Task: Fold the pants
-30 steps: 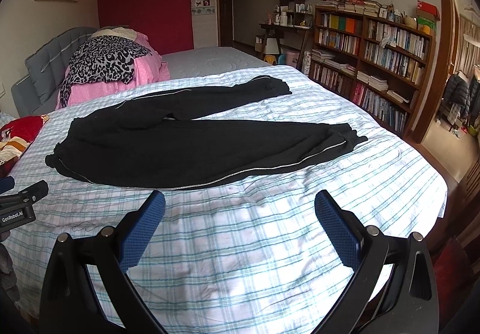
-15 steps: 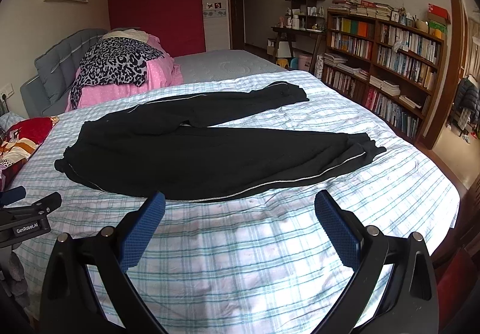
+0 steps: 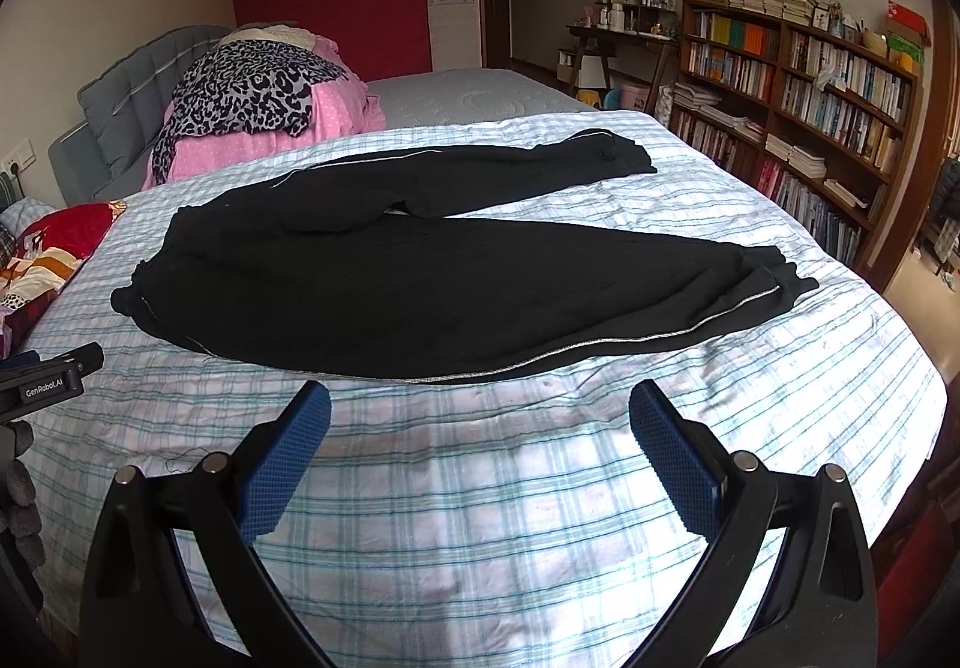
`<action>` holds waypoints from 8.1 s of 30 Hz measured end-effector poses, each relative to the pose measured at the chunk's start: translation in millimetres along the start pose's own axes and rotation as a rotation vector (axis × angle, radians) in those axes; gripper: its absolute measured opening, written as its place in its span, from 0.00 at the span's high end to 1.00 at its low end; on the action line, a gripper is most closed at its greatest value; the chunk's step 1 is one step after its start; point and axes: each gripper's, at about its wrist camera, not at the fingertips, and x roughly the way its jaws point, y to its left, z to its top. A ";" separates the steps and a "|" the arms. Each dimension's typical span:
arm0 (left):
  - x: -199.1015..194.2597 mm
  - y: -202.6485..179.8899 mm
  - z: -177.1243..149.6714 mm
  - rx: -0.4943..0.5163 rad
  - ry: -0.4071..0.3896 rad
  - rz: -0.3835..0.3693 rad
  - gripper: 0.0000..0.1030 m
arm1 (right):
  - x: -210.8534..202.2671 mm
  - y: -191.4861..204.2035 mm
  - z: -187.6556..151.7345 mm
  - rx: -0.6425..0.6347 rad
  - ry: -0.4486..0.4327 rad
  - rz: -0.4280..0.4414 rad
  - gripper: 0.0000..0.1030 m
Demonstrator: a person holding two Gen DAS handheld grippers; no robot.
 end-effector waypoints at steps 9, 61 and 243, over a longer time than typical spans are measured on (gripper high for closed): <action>22.6 16.5 11.6 -0.023 0.015 0.033 0.05 | 23.9 39.1 11.7 -0.056 0.020 0.050 0.02; 205.0 156.2 68.9 -0.569 0.129 -0.463 0.66 | 400.0 405.4 250.0 -0.549 0.266 0.730 0.02; 49.8 150.7 -6.7 0.289 0.163 -0.199 0.98 | 228.1 -169.6 160.9 0.135 0.054 0.245 0.75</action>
